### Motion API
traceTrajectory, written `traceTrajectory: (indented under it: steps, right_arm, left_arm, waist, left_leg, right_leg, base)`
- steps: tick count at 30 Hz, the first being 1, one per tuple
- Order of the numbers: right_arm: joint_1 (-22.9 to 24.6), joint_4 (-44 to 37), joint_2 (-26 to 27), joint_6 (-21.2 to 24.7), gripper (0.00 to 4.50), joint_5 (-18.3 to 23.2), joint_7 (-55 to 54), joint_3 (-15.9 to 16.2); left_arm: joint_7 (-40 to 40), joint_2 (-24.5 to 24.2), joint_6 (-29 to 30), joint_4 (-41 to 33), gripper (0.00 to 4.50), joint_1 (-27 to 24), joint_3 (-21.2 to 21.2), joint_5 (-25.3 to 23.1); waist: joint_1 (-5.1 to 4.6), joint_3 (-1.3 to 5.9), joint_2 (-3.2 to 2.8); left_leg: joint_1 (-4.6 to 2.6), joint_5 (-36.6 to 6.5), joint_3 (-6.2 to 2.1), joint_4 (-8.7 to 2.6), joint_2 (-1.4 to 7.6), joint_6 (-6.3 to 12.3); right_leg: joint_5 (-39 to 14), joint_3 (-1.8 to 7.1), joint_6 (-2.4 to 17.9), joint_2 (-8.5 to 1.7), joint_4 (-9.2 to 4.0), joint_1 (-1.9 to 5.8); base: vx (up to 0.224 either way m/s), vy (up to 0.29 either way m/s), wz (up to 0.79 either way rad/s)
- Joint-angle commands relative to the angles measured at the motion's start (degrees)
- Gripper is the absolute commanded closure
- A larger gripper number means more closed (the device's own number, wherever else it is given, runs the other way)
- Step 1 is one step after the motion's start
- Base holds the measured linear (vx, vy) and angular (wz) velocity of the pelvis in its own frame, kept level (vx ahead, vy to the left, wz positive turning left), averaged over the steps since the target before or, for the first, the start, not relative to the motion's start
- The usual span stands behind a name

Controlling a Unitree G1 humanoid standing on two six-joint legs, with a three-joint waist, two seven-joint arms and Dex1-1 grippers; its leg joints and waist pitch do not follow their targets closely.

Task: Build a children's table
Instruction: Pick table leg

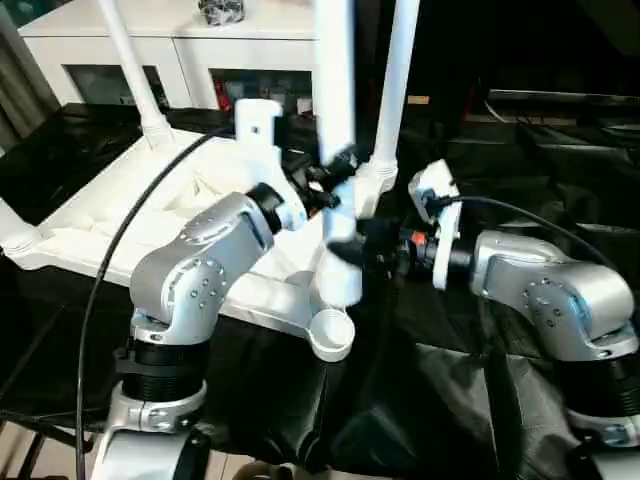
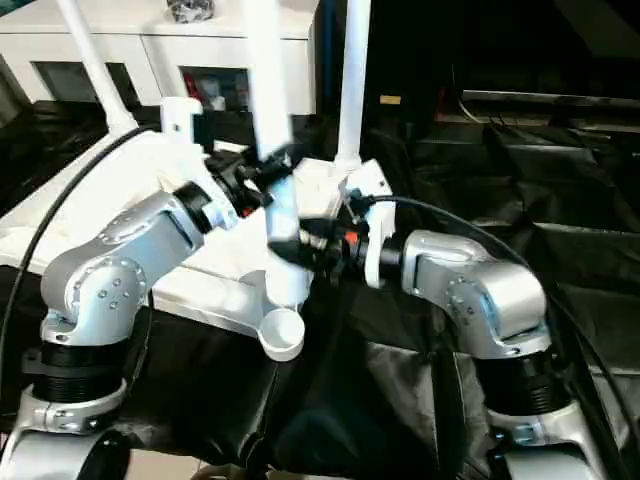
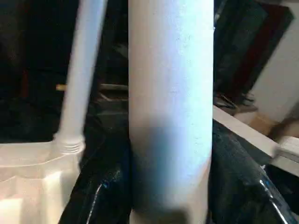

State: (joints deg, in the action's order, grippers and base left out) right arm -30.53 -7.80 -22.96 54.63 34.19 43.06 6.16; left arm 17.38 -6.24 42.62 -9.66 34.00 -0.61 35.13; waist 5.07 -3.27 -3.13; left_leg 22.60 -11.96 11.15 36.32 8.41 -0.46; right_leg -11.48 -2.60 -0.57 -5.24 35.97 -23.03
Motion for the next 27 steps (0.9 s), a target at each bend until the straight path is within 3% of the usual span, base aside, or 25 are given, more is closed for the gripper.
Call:
traceTrajectory:
  steps: [1, 6, 12, 21, 22, 27]
  right_arm:
    - [-1.37, 1.18, 0.51, 2.1, 1.44, 1.05, -0.13, 0.3]
    - [-1.65, 1.87, 0.77, 2.84, 1.44, 0.79, 0.26, 0.46]
    - [-1.75, 2.38, 0.69, 3.76, 1.44, 0.65, 0.18, 1.38]
    - [-1.46, 2.31, 1.24, 4.07, 1.44, 0.74, 0.06, 1.28]
    - [-1.42, 2.36, 1.34, 4.05, 1.44, 0.74, -0.04, 1.29]
    - [-1.14, 2.4, 1.7, 4.09, 1.84, 0.65, -0.25, 1.25]
  left_arm:
    - [1.95, -0.51, -0.01, -2.15, 2.64, 0.73, -1.37, -0.56]
    - [2.99, -0.73, 0.04, -3.21, 2.64, 0.34, -2.14, -0.27]
    - [3.77, -0.81, -0.06, -3.82, 2.64, 0.14, -2.62, 0.22]
    - [4.97, -0.84, 0.45, -4.81, 2.64, -0.23, -3.38, 0.52]
    - [5.05, -0.83, 0.54, -4.92, 2.64, -0.28, -3.44, 0.54]
    - [5.53, -0.91, 0.72, -4.93, 2.64, -0.27, -3.64, 0.63]
  waist:
    - [0.01, 3.9, 1.28]
    - [0.0, 3.93, 1.33]
    - [0.0, 3.97, 1.43]
    - [0.03, 4.0, 1.33]
    - [0.06, 4.03, 1.11]
    - [0.05, 4.08, 1.1]
  left_leg:
    - [-1.14, -5.16, -2.15, -4.72, 4.12, 0.59]
    - [-1.15, -5.01, -2.14, -4.74, 4.16, -0.13]
    - [-1.12, -3.92, -2.05, -4.61, 4.11, 0.32]
    - [-1.13, -4.04, -2.05, -4.58, 4.09, 0.14]
    - [-1.14, -3.93, -2.09, -4.57, 4.1, 0.08]
    - [-1.11, -3.59, -2.06, -4.48, 4.03, 0.27]
  right_leg:
    - [-8.26, 2.42, 13.1, -3.46, -4.14, 2.66]
    - [-8.44, 2.45, 12.82, -3.49, -4.05, 2.7]
    - [-7.04, 2.47, 13.18, -3.47, -3.94, 2.72]
    - [-6.83, 2.46, 13.27, -3.43, -3.9, 2.76]
    - [-6.57, 2.43, 13.32, -3.41, -3.83, 2.76]
    - [-5.54, 2.42, 13.62, -3.4, -3.76, 2.85]
  base:
    - [0.0, 0.0, 0.0]
    - [0.0, 0.0, 0.0]
    - [0.0, 0.0, 0.0]
    - [0.0, 0.0, 0.0]
    - [0.0, 0.0, 0.0]
    - [0.0, 0.0, 0.0]
